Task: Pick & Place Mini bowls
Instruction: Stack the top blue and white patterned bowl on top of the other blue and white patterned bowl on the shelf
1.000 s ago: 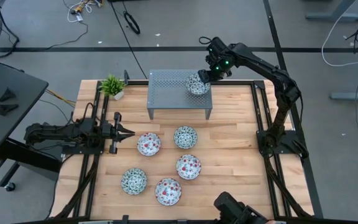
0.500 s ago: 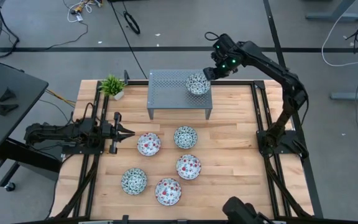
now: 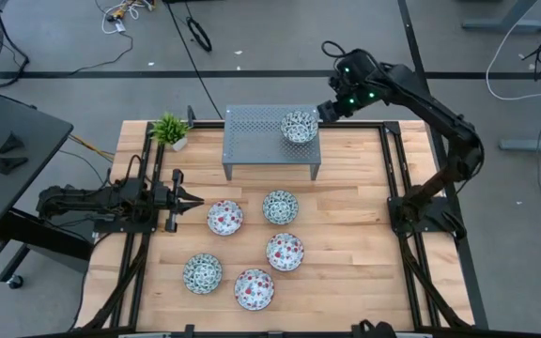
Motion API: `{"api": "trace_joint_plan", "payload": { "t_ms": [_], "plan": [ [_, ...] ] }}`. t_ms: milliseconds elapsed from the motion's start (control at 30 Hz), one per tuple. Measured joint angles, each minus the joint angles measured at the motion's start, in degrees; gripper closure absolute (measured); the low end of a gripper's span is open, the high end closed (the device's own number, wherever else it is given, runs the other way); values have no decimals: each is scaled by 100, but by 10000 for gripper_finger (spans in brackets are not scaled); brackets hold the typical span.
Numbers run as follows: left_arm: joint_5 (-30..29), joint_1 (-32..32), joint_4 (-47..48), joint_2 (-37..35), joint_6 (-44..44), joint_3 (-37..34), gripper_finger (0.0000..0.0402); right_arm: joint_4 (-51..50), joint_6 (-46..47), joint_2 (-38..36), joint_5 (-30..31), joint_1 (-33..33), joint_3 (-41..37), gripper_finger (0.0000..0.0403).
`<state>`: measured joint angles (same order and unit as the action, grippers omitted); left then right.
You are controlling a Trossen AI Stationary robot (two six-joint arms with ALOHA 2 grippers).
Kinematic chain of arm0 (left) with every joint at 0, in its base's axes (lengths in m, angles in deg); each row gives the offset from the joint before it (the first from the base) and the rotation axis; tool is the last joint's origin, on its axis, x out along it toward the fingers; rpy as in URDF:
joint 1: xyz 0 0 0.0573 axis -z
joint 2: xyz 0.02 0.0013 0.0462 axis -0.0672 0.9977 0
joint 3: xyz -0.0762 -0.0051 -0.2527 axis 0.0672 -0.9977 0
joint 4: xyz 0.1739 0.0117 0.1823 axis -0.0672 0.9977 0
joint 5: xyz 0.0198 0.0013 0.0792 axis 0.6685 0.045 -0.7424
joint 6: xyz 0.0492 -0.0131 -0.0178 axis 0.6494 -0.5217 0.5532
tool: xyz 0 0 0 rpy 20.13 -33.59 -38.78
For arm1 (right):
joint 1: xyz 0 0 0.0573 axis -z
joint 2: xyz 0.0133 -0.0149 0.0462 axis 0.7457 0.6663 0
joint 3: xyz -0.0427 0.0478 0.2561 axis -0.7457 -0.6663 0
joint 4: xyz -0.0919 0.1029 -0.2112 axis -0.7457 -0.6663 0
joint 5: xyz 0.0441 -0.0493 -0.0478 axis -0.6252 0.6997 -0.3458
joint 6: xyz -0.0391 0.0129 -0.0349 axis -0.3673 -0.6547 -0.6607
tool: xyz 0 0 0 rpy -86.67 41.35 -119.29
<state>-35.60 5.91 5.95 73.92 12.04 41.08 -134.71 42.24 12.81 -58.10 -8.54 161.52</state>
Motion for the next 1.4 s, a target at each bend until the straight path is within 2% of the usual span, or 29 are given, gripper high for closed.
{"api": "trace_joint_plan", "payload": {
  "t_ms": [300, 833, 1100, 1400],
  "plan": [
    [2, -2, 1, 0, 0, 0, 365, 57, -443, -385, -2, -661, 2, 250],
    [2, 0, 1, 0, -2, -1, 365, 73, -806, -589, -7, -2444, 2, 250],
    [1, -1, 1, 0, 0, -1, 365, 389, -312, -562, 112, -3131, 2, 250],
    [0, -2, -2, 0, 0, -1, 365, 525, 710, -282, 796, -3775, 2, 250]
  ]
}}
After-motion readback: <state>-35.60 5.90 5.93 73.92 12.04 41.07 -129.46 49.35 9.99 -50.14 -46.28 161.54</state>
